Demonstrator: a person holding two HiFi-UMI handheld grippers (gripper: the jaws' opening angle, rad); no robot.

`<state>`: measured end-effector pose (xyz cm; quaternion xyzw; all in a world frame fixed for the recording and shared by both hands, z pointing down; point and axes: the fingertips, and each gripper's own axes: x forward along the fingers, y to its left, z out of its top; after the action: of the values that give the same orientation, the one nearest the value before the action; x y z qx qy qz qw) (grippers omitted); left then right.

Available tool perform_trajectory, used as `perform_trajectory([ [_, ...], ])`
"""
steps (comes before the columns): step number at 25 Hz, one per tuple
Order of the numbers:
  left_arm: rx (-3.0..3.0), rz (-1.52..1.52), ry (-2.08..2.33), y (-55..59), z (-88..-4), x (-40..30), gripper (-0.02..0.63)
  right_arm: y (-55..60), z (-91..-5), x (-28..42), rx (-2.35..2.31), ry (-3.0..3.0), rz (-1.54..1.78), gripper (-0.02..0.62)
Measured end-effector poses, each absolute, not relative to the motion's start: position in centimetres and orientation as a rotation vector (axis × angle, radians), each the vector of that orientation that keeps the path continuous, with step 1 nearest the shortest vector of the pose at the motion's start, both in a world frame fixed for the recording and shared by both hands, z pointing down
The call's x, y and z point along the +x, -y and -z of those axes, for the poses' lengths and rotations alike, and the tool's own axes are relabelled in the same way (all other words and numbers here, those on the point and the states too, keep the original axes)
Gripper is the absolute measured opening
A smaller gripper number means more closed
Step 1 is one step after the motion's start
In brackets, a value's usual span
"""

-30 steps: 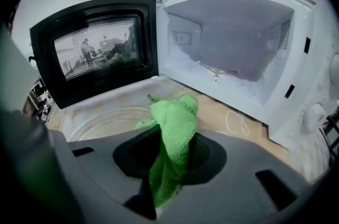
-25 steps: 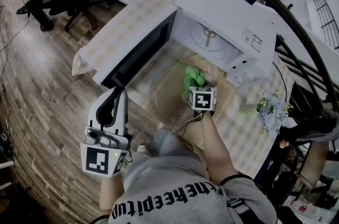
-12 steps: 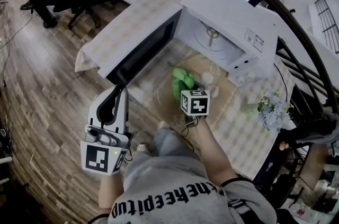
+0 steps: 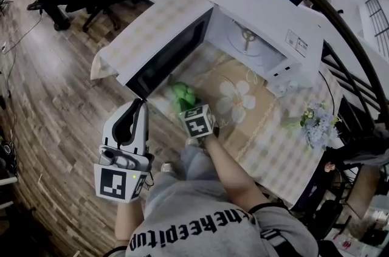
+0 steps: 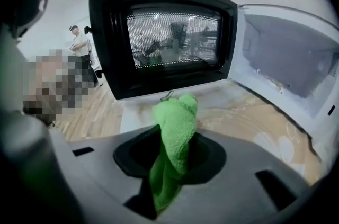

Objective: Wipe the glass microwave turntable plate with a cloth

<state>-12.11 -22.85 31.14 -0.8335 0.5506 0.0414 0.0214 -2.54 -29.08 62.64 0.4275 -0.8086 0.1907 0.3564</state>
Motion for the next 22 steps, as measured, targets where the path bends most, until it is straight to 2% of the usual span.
perform_trajectory([
  [22,-2.633,-0.161,-1.619,24.4,-30.9,-9.5,0.025,30.0,-63.2,12.9,1.447,1.895,-0.643,0.106],
])
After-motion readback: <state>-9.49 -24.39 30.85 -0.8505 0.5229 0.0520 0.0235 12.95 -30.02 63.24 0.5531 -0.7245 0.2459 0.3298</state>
